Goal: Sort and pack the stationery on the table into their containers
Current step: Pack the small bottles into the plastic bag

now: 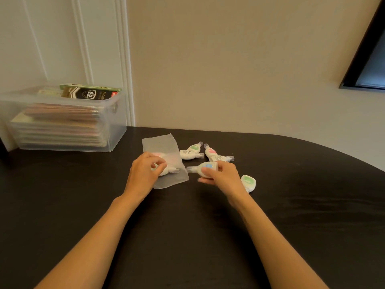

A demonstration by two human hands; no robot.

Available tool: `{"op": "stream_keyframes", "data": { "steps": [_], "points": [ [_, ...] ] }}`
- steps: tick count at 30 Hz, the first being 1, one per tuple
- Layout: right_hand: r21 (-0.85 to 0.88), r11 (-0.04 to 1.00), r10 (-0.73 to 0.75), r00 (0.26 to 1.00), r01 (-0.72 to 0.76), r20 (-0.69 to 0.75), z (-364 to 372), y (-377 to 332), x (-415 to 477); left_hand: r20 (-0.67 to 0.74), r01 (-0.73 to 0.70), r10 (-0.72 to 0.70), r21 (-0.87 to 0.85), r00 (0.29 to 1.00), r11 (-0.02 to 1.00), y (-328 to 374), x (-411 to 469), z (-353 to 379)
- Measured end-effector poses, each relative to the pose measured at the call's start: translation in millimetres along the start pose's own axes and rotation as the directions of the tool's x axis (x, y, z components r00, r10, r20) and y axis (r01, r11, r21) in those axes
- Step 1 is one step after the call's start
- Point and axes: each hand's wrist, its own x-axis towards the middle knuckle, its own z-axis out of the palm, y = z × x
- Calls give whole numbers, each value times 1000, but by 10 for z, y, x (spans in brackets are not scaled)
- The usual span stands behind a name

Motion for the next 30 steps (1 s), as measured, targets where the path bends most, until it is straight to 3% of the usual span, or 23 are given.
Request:
{"op": "stream_keyframes", "data": {
  "steps": [2, 6, 8, 11, 16, 25, 30],
  "points": [
    [212, 974, 56, 993, -76, 99, 37, -26, -48, -1, -19, 19, -13, 1000, 1000, 20, -5, -6],
    [267, 959, 47, 981, -97, 186, 181, -42, -90, -2, -40, 40, -24, 999, 999, 62, 0, -18],
    [264, 960, 51, 986, -92, 159, 285, -38, -90, 2, -53, 53, -29, 999, 998, 69, 12, -28],
    [211, 977, -26, 995, 4, 98, 454, 21, -68, 5, -66, 66, -29, 998, 997, 54, 18, -50],
    [75, 993, -98, 987, 89, 125, 668, 46, -48, 7, -74, 74, -18, 997, 997, 34, 36, -49],
    [-161, 986, -29, 999, 34, 36, 670, 73, 79, 54, -53, 54, -7, 997, 999, 43, 43, -14],
    [-302, 950, -104, 991, 73, -87, 603, 131, 155, 145, -55, 53, 10, 988, 998, 12, 39, 5]
  ]
}}
